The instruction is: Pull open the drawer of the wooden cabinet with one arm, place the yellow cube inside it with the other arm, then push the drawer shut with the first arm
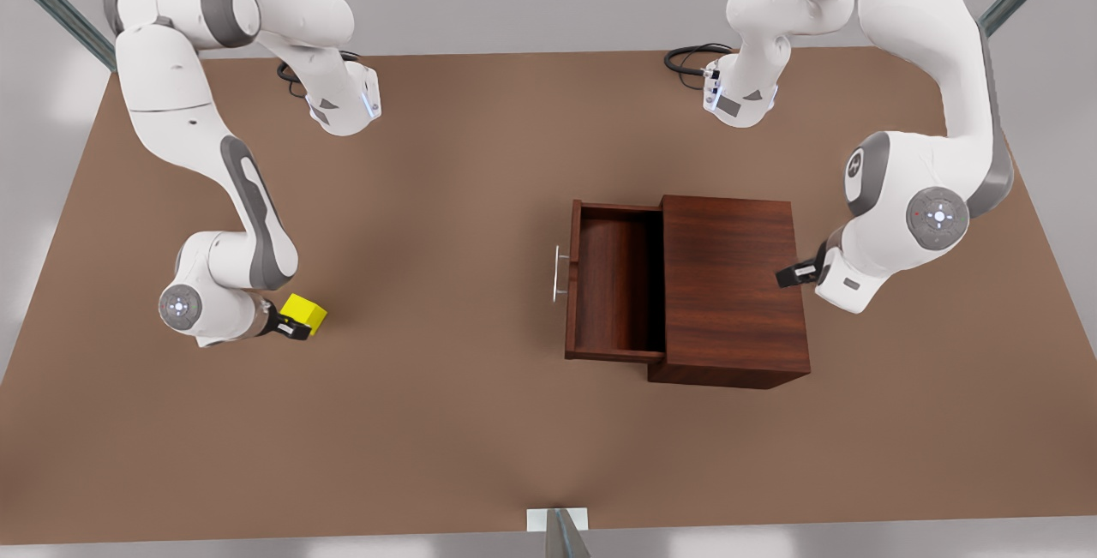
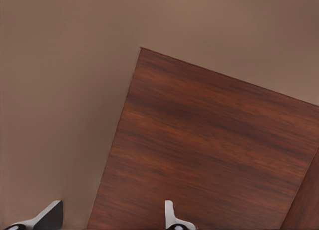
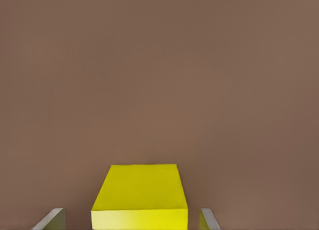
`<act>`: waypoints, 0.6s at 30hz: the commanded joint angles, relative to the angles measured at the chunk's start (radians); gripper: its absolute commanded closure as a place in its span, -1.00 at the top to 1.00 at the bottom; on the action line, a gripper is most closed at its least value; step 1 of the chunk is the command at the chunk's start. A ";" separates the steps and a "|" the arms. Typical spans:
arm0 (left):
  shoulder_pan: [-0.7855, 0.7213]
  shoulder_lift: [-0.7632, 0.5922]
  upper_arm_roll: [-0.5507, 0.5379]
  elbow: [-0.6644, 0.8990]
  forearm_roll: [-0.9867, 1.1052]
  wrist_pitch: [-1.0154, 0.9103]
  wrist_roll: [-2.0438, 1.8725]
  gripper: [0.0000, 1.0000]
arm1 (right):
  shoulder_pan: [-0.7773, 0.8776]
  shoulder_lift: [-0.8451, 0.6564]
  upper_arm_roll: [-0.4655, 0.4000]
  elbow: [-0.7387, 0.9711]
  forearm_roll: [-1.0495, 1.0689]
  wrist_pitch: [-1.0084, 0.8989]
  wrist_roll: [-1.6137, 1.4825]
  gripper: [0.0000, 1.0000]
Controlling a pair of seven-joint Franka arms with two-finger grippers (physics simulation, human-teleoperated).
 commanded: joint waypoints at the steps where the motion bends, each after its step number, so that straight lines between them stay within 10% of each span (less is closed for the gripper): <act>1: 0.047 0.010 0.015 -0.001 0.006 -0.038 0.147 1.00 | -0.013 0.004 0.011 -0.002 -0.028 0.012 -0.076 1.00; 18: -0.063 -0.033 0.007 0.117 -0.060 -0.078 0.140 1.00 | -0.023 0.026 0.025 -0.074 -0.049 0.094 -0.032 0.98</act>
